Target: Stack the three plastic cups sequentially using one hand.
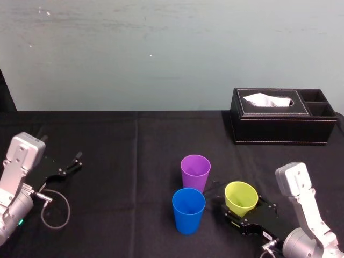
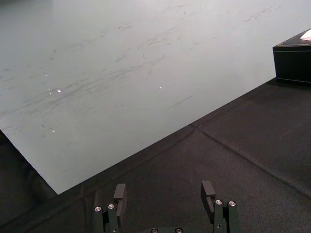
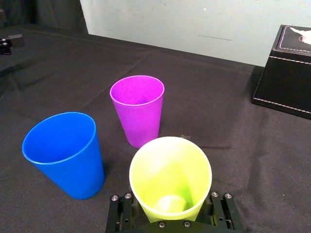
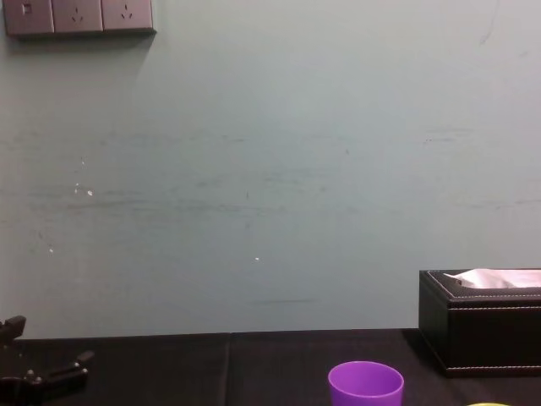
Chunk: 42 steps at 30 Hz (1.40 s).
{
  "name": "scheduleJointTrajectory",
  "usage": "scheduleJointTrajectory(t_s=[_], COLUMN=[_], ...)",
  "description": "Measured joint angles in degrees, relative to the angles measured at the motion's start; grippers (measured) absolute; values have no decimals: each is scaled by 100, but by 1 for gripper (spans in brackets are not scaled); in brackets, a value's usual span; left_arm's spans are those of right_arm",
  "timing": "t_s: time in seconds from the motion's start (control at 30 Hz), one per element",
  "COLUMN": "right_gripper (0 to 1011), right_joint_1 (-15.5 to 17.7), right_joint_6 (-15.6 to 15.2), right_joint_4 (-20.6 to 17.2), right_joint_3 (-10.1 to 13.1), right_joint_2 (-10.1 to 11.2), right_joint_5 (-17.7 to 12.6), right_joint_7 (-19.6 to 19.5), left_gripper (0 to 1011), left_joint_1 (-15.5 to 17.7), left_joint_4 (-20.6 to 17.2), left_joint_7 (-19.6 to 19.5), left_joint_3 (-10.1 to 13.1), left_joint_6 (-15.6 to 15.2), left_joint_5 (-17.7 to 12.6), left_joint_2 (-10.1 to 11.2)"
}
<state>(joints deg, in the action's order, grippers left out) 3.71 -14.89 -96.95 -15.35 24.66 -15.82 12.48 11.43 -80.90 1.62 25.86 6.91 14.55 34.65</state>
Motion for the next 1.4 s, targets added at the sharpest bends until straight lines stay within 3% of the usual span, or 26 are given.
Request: scheduleJointTrajectory(t_s=[0.43, 0.6, 0.87, 1.0, 1.4], right_gripper=[724, 724, 724, 724, 724], right_joint_1=[-3, -111, -467, -796, -1709], right_joint_6=[-37, -272, -634, -810, -1019], right_joint_4=[-49, -170, -356, -376, 25], right_joint_3=[66, 153, 191, 157, -140], right_joint_2=[-22, -39, -20, -23, -140], right_joint_5=[0, 6, -30, -55, -175], right_joint_7=[14, 110, 307, 405, 665], left_gripper=[1000, 1000, 1000, 1000, 1000], left_joint_1=[0, 0, 0, 0, 0], left_joint_4=[0, 0, 0, 0, 0], left_joint_7=[0, 0, 0, 0, 0], left_joint_3=[0, 0, 0, 0, 0], left_joint_6=[0, 0, 0, 0, 0], left_joint_5=[0, 0, 0, 0, 0], left_joint_2=[0, 0, 0, 0, 0])
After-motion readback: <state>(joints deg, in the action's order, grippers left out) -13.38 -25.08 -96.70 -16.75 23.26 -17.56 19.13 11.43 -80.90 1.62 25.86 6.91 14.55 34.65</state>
